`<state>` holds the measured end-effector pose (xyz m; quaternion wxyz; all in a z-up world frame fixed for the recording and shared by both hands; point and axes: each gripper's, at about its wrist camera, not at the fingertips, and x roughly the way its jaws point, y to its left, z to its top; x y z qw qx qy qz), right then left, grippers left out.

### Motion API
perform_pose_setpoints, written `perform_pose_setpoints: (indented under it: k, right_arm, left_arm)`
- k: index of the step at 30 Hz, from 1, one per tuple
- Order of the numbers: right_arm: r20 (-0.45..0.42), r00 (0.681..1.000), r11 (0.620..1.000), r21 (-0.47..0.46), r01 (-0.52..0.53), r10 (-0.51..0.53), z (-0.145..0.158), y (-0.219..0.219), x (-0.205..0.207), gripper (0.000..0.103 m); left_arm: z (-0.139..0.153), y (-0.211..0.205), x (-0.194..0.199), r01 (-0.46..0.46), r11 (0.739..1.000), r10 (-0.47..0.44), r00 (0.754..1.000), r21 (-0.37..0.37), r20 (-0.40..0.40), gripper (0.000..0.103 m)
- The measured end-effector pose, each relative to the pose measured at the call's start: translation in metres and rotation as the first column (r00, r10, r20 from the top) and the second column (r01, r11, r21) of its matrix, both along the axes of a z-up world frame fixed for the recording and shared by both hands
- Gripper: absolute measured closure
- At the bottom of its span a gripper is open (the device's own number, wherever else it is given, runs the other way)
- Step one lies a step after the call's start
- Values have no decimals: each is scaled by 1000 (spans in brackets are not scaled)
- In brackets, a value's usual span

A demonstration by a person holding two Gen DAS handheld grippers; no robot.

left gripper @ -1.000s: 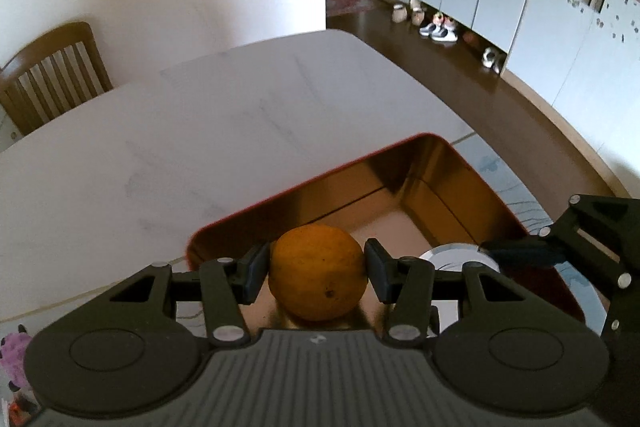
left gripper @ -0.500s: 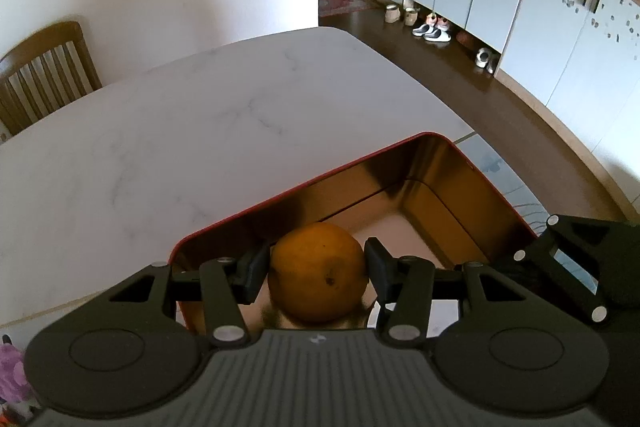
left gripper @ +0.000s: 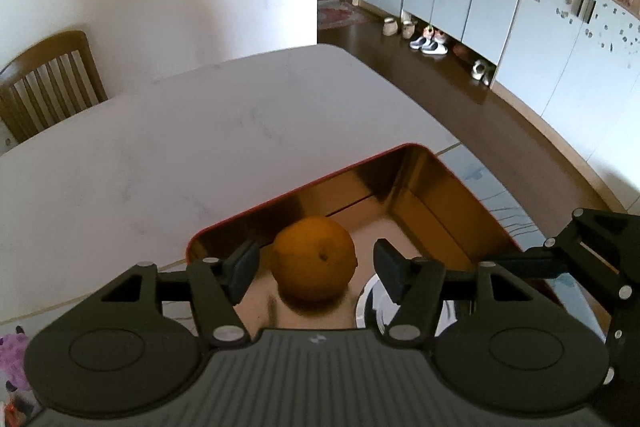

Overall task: Organize rigid objects
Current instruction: 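Lower the orange into the red box with the left tool while the right tool lowers the compact, then open both tools and withdraw them from the red box toward the table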

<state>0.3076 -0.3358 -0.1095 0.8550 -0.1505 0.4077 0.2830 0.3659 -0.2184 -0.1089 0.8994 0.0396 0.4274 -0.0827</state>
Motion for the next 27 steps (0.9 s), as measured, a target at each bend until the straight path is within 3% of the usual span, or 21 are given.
perform_pose_setpoints:
  k: [13,27]
  right_arm:
    - [31,999,994,104,29,-32,31,-23,-18,12]
    - [42,997,983,179,50,-59,52,14,-60,5]
  left_arm:
    - [52,27,-65,-69,997,71,992,-17,103,41]
    - [69,87,-138,-151,987,157,977,-56,144,39]
